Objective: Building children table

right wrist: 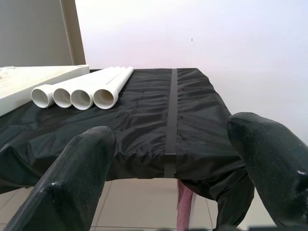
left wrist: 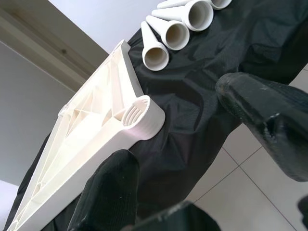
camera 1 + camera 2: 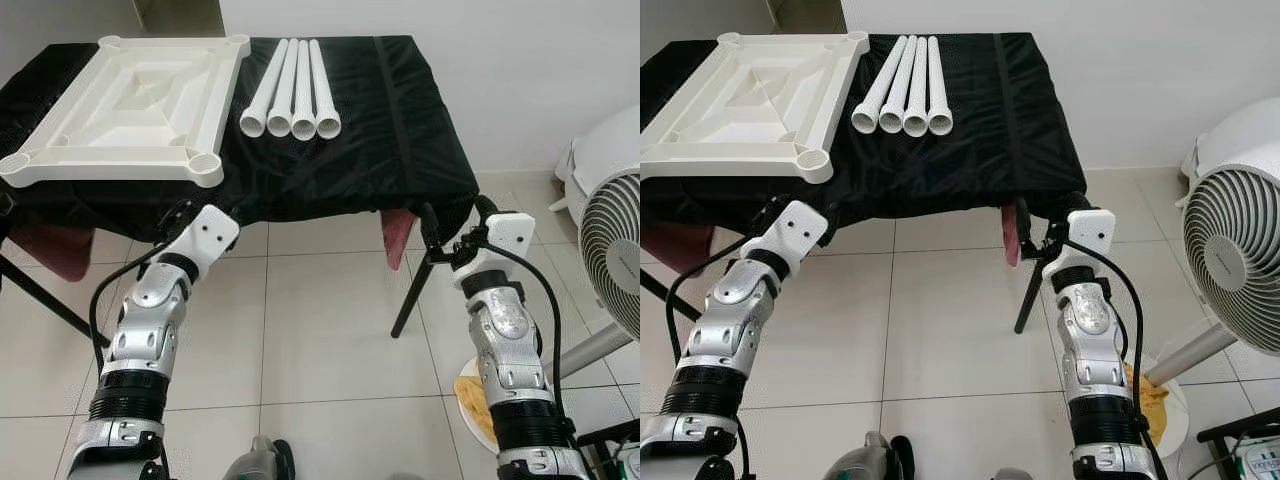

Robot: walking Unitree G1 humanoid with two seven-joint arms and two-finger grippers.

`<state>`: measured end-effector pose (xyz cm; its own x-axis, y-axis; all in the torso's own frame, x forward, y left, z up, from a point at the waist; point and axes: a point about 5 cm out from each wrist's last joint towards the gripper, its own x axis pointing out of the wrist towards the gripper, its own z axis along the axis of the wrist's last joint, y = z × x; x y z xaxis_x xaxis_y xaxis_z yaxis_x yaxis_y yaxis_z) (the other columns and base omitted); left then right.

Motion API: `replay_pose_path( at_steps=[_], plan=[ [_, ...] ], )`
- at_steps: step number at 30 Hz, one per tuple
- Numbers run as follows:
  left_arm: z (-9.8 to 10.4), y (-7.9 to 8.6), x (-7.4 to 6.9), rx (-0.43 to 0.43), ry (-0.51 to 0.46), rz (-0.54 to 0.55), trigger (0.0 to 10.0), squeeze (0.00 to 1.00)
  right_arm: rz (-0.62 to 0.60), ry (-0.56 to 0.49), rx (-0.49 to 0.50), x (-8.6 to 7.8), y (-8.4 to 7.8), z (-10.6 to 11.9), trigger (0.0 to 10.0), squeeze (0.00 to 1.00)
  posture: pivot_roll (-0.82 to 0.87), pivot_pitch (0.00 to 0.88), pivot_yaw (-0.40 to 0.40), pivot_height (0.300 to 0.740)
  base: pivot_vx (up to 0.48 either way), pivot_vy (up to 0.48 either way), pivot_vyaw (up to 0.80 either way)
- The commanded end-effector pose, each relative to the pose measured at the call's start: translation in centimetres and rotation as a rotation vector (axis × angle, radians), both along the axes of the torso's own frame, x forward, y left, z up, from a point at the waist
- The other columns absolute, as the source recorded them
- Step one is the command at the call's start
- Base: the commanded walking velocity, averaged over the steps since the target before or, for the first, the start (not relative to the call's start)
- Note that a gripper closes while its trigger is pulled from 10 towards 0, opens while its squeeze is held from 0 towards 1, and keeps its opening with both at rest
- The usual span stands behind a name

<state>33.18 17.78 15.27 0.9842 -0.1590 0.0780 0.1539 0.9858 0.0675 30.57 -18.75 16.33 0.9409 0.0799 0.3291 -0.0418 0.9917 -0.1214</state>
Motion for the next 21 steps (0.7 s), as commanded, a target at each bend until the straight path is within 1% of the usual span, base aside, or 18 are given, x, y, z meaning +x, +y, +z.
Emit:
replay_pose_path(
  at_steps=[1,7,17,21],
  plan=[
    [0.14,0.16,0.10,0.002,0.005,0.001,10.0,0.00,0.000,0.005,0.005,0.03,-0.09,-0.01,10.0,0.00,-0.08,0.074,0.075,0.740,0.000,0.000,0.00],
    [0.08,0.21,0.15,0.002,0.008,0.002,10.0,0.00,-0.002,0.007,0.003,0.05,-0.15,-0.07,10.0,0.00,-0.08,0.073,0.072,0.740,0.000,0.000,0.00],
    [0.75,-0.02,0.89,-0.021,-0.012,0.012,10.0,0.00,-0.009,0.017,0.009,0.51,-0.23,-0.19,10.0,0.00,-0.08,0.054,0.057,0.740,0.270,0.000,0.00],
    [0.81,-0.09,0.94,-0.023,-0.015,0.010,10.0,0.00,-0.009,0.017,0.009,0.57,-0.24,-0.15,10.0,0.00,-0.08,0.054,0.057,0.740,0.290,0.000,0.00]
  ],
)
